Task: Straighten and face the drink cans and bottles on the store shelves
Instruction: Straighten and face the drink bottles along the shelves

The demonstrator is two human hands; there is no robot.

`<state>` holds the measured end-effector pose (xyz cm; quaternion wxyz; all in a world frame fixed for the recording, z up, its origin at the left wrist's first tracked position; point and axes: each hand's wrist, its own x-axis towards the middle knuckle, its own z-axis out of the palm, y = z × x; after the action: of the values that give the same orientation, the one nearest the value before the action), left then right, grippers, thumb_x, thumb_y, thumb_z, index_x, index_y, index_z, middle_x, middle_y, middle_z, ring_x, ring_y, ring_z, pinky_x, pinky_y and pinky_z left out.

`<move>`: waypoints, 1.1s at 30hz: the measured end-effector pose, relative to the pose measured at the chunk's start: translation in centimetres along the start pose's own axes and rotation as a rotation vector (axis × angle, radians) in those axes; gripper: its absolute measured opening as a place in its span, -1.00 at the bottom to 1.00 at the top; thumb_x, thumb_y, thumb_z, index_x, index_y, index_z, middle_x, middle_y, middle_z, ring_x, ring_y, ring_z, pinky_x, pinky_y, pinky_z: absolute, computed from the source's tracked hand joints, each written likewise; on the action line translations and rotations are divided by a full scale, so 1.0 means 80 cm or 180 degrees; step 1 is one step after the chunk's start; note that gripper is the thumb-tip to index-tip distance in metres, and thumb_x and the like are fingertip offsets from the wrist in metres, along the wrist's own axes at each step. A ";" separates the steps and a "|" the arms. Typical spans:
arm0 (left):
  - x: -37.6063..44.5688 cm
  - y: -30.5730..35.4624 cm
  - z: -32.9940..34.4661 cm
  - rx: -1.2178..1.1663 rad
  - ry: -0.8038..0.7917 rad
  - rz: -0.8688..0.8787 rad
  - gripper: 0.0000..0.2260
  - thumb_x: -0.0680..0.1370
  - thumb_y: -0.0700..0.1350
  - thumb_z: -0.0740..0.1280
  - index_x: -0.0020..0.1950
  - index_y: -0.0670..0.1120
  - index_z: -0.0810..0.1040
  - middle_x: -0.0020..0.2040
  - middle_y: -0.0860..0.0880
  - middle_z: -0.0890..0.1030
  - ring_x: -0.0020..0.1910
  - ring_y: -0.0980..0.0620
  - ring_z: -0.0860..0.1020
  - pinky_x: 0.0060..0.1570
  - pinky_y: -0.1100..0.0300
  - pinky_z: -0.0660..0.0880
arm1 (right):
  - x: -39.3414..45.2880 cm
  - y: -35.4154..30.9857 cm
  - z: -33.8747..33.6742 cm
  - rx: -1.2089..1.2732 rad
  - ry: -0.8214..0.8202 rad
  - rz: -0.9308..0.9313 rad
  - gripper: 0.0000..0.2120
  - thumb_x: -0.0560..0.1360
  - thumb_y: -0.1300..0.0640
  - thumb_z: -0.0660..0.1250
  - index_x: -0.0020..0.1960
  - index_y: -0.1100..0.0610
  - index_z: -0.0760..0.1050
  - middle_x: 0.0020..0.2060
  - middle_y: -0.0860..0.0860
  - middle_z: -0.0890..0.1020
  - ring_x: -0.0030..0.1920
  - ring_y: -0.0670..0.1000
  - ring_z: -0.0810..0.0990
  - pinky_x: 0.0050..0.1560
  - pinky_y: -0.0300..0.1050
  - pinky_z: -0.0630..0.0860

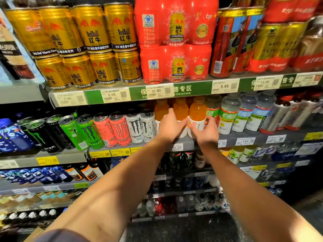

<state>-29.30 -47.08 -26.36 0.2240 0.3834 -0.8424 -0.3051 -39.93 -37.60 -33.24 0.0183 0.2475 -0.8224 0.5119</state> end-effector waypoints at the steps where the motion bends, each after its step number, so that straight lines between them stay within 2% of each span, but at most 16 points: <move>1: 0.003 0.004 0.002 0.0038 -0.0020 -0.0052 -0.49 0.52 0.16 0.41 0.22 -0.20 0.40 0.04 -0.13 0.60 -0.04 -0.12 0.58 -0.14 0.06 0.50 | 0.001 0.001 -0.002 -0.0082 -0.0048 -0.0059 -0.37 0.39 -0.08 0.52 0.34 0.15 0.38 0.15 0.10 0.54 0.16 0.12 0.52 0.16 -0.01 0.46; 4: 0.008 0.011 0.009 0.0103 0.0226 -0.0176 -0.49 0.51 0.16 0.42 0.17 -0.23 0.42 0.01 -0.16 0.62 -0.04 -0.15 0.61 -0.17 0.04 0.51 | 0.004 0.003 -0.005 -0.0267 -0.0056 -0.0237 -0.38 0.39 -0.10 0.51 0.32 0.14 0.39 0.15 0.09 0.51 0.16 0.11 0.50 0.13 -0.03 0.45; 7: 0.007 0.012 0.019 0.0141 0.0588 -0.0280 -0.43 0.42 0.23 0.48 0.09 -0.21 0.43 -0.02 -0.18 0.63 -0.01 -0.22 0.61 -0.13 -0.02 0.53 | 0.006 0.003 -0.004 -0.0292 -0.0035 -0.0231 -0.39 0.36 -0.10 0.54 0.29 0.10 0.38 0.15 0.07 0.55 0.16 0.11 0.55 0.06 0.05 0.54; 10: 0.004 0.013 0.026 0.0201 0.0740 -0.0275 -0.42 0.40 0.25 0.49 0.10 -0.19 0.44 -0.09 -0.14 0.63 -0.03 -0.20 0.60 -0.18 0.02 0.45 | 0.011 0.008 -0.005 -0.0113 -0.0194 -0.0282 -0.39 0.37 -0.06 0.53 0.28 0.08 0.34 0.16 0.06 0.54 0.19 0.11 0.54 0.11 0.12 0.54; 12: -0.004 0.012 0.023 0.0151 0.0922 -0.0172 -0.45 0.45 0.22 0.46 0.18 -0.17 0.45 -0.26 -0.01 0.57 -0.15 -0.11 0.58 -0.26 0.09 0.37 | 0.010 0.007 -0.007 -0.0052 -0.0155 -0.0330 -0.41 0.40 -0.05 0.51 0.30 0.11 0.33 0.18 0.07 0.50 0.20 0.10 0.51 0.15 0.12 0.51; 14: -0.014 0.004 0.018 -0.0067 0.1268 -0.0107 -0.51 0.50 0.13 0.43 0.29 -0.12 0.43 -0.42 0.10 0.49 -0.33 0.02 0.54 -0.32 0.12 0.37 | 0.003 0.003 -0.009 0.0034 -0.0005 -0.0511 -0.47 0.46 -0.04 0.46 0.30 0.14 0.35 0.17 0.07 0.49 0.16 0.08 0.50 0.13 0.10 0.51; 17: -0.019 -0.011 0.002 -0.0379 0.1661 -0.0327 -0.53 0.53 0.02 0.42 0.33 -0.14 0.35 -0.45 0.10 0.49 -0.42 0.14 0.49 -0.33 0.11 0.42 | -0.010 -0.012 -0.005 0.0268 -0.0279 -0.0627 -0.56 0.51 -0.04 0.38 0.30 0.08 0.36 0.02 0.04 0.53 0.03 0.05 0.54 0.06 0.07 0.51; 19: -0.011 -0.018 -0.012 -0.0240 0.1485 -0.0497 -0.46 0.51 0.07 0.43 0.31 -0.22 0.34 -0.33 0.01 0.57 -0.27 -0.01 0.59 -0.30 0.12 0.40 | -0.013 -0.024 0.000 0.0239 -0.0556 -0.0601 -0.50 0.51 -0.08 0.36 0.37 -0.01 0.30 -0.14 -0.02 0.55 -0.06 0.06 0.58 -0.01 0.09 0.54; 21: 0.001 -0.018 -0.024 0.0049 0.1085 -0.0721 -0.48 0.48 0.17 0.45 0.13 -0.23 0.40 -0.15 -0.12 0.58 -0.09 -0.15 0.58 -0.24 0.11 0.36 | -0.009 -0.036 0.005 -0.0026 -0.0838 -0.0622 -0.36 0.51 -0.14 0.35 0.48 -0.04 0.17 -0.28 -0.05 0.57 -0.18 0.06 0.59 -0.14 0.04 0.54; 23: 0.010 -0.016 -0.034 0.0181 0.0735 -0.0801 -0.55 0.46 0.20 0.46 -0.11 -0.17 0.41 -0.17 -0.12 0.53 -0.07 -0.18 0.57 -0.25 0.11 0.34 | -0.004 -0.045 0.009 -0.0366 -0.1040 -0.0683 -0.25 0.50 -0.21 0.33 0.53 -0.03 0.02 -0.33 0.01 0.59 -0.25 0.07 0.60 -0.21 0.04 0.55; 25: 0.016 -0.014 -0.039 0.0223 0.0562 -0.0764 -0.54 0.45 0.19 0.47 -0.27 -0.13 0.36 -0.23 -0.13 0.53 -0.09 -0.20 0.59 -0.26 0.11 0.35 | 0.002 -0.051 0.012 -0.0614 -0.1112 -0.0733 -0.25 0.50 -0.25 0.31 0.50 -0.03 -0.02 -0.27 0.08 0.61 -0.23 0.14 0.61 -0.22 0.10 0.58; 28: 0.017 -0.016 -0.038 0.0282 0.0581 -0.0726 -0.54 0.46 0.21 0.45 -0.22 -0.15 0.40 -0.18 -0.14 0.56 -0.09 -0.20 0.59 -0.26 0.10 0.36 | 0.007 -0.060 0.015 -0.0951 -0.1087 -0.0782 -0.24 0.50 -0.21 0.35 0.47 0.11 0.05 -0.12 0.15 0.64 -0.12 0.21 0.62 -0.19 0.07 0.56; 33: 0.002 -0.027 -0.035 0.0310 0.0817 -0.0497 -0.48 0.43 0.27 0.45 -0.06 -0.16 0.41 -0.20 -0.06 0.52 -0.13 -0.12 0.55 -0.26 0.09 0.36 | 0.013 -0.077 0.016 -0.1211 -0.0986 -0.0743 -0.24 0.42 -0.21 0.45 0.34 0.23 0.20 -0.02 0.21 0.65 0.01 0.27 0.63 -0.09 0.12 0.58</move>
<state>-26.62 -49.26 -25.83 0.2866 0.4940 -0.7883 -0.2289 -37.96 -41.28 -28.46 -0.0026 0.4081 -0.8627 0.2986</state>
